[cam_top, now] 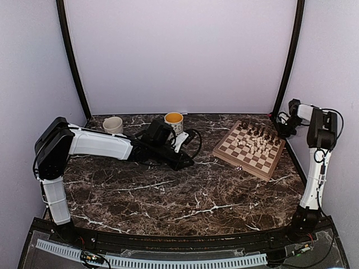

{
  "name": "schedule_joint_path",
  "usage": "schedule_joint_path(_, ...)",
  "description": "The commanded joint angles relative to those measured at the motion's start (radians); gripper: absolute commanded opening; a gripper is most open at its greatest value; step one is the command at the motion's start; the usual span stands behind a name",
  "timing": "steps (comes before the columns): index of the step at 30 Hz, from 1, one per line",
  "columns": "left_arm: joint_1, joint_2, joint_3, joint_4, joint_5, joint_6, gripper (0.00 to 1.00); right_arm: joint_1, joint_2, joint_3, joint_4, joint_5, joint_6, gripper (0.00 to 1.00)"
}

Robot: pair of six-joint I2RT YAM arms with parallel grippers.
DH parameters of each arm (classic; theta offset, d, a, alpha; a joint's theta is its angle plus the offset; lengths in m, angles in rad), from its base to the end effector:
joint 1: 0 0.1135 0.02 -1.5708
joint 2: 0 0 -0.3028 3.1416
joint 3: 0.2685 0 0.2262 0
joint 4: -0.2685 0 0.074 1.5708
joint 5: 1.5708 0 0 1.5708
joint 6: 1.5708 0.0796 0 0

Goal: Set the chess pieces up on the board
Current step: Adjust the chessboard at the corner of the board.

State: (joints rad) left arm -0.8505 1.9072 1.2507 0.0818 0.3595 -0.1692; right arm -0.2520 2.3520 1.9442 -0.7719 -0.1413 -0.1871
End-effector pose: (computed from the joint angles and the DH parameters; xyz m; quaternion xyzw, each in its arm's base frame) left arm 0.2784 -0.3597 0.2330 0.3693 0.7862 -0.3665 0.3336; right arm 0.5020 -0.1177 0.1558 0.0180 0.9784 0.0254 0.2042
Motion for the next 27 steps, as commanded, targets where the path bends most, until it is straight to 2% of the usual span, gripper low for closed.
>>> schedule_joint_path(1,-0.005,0.014,-0.008,0.028,0.009,0.001,0.0,0.003,-0.037,-0.07,-0.085,-0.095,-0.023,0.0)
schedule_joint_path(6,0.002,0.032,0.005,-0.012,-0.057,0.019,0.0,0.004,-0.076,-0.14,-0.112,-0.11,-0.043,0.0)
schedule_joint_path(10,0.031,0.039,-0.009,0.001,-0.086,-0.024,0.0,0.007,-0.12,-0.222,-0.108,-0.16,-0.037,0.0)
schedule_joint_path(19,0.115,0.069,-0.068,0.102,-0.045,-0.163,0.0,0.07,-0.213,-0.413,-0.079,-0.226,-0.022,0.0)
schedule_joint_path(23,0.122,0.084,-0.056,0.094,-0.053,-0.146,0.0,0.115,-0.243,-0.466,-0.08,-0.273,-0.021,0.0)
schedule_joint_path(27,0.126,0.094,-0.027,0.071,-0.082,-0.146,0.0,0.105,-0.246,-0.449,-0.104,-0.28,-0.009,0.0)
